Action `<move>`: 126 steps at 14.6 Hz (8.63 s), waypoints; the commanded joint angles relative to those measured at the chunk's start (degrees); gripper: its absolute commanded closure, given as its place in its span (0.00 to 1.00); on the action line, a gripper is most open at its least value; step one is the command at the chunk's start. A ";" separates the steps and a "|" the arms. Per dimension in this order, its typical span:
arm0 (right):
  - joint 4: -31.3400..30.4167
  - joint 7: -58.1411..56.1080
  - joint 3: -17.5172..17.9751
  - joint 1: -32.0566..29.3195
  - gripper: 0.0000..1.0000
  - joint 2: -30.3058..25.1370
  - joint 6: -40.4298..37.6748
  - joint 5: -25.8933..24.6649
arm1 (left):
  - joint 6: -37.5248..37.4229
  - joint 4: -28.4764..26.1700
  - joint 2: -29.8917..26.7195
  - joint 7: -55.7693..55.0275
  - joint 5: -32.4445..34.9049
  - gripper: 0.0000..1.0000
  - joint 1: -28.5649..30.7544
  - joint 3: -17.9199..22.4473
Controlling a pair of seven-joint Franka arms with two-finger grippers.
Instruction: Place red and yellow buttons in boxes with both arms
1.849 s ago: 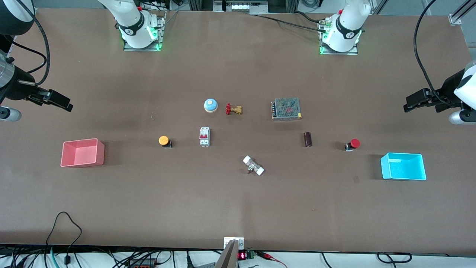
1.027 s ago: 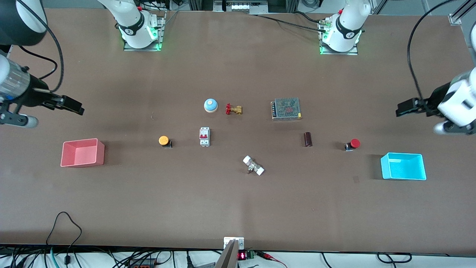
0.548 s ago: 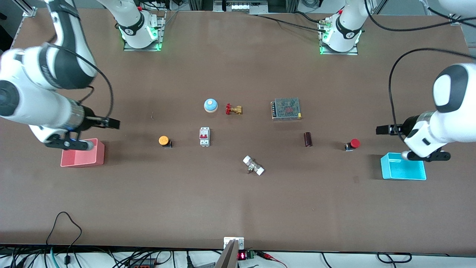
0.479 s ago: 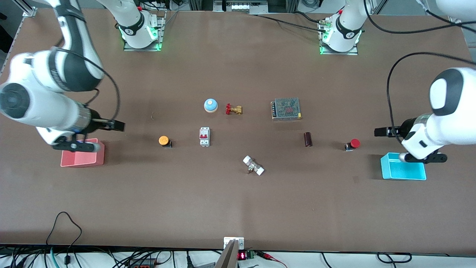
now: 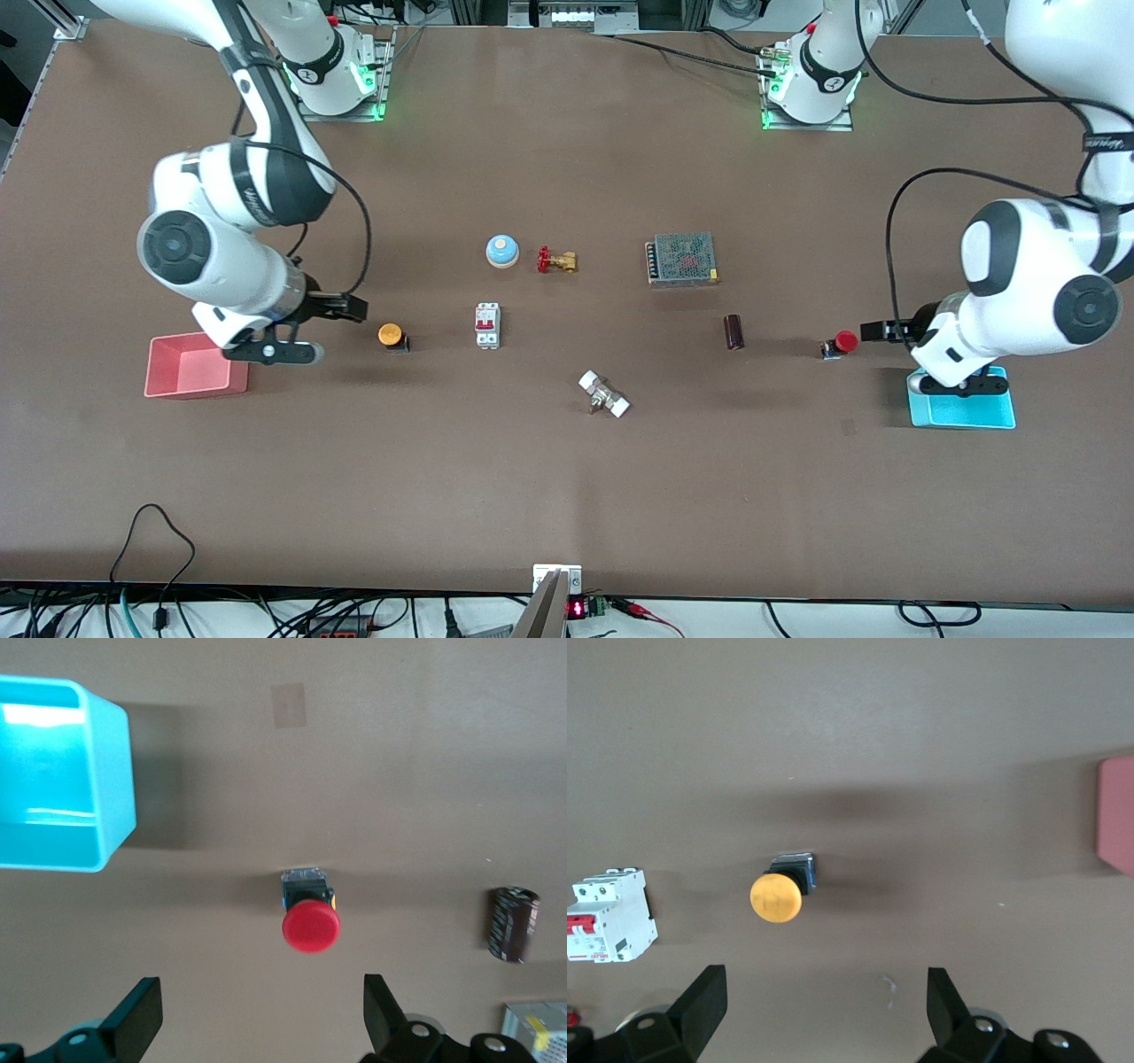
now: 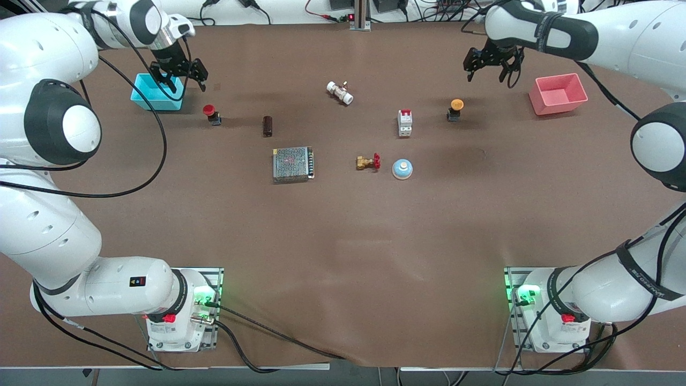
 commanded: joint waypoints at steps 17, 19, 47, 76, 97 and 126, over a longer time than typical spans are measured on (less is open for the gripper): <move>-4.04 3.41 2.05 1.20 0.00 8.30 16.87 -2.79 | 13.55 -8.61 3.52 -0.32 -2.82 0.00 -1.49 -0.03; -5.88 3.06 2.05 0.67 0.00 8.48 19.85 -2.79 | 13.64 -8.35 3.61 0.11 -2.91 0.00 -1.49 -0.03; -6.95 2.62 3.28 0.40 0.74 11.47 22.07 -4.55 | 1.55 -5.29 -4.56 0.38 -2.12 0.84 -0.70 0.85; -0.35 -34.65 -9.38 -18.84 0.78 11.29 17.41 2.57 | -7.28 32.26 24.43 17.34 1.66 0.86 10.82 3.31; -0.36 -34.56 -9.03 -18.76 0.10 13.32 18.20 2.57 | -16.40 24.35 2.21 13.95 1.22 0.00 3.80 2.52; 11.60 -20.76 3.63 -15.06 0.00 -15.78 -24.51 -5.60 | -23.36 13.63 -20.48 -1.02 0.34 0.00 -1.75 0.67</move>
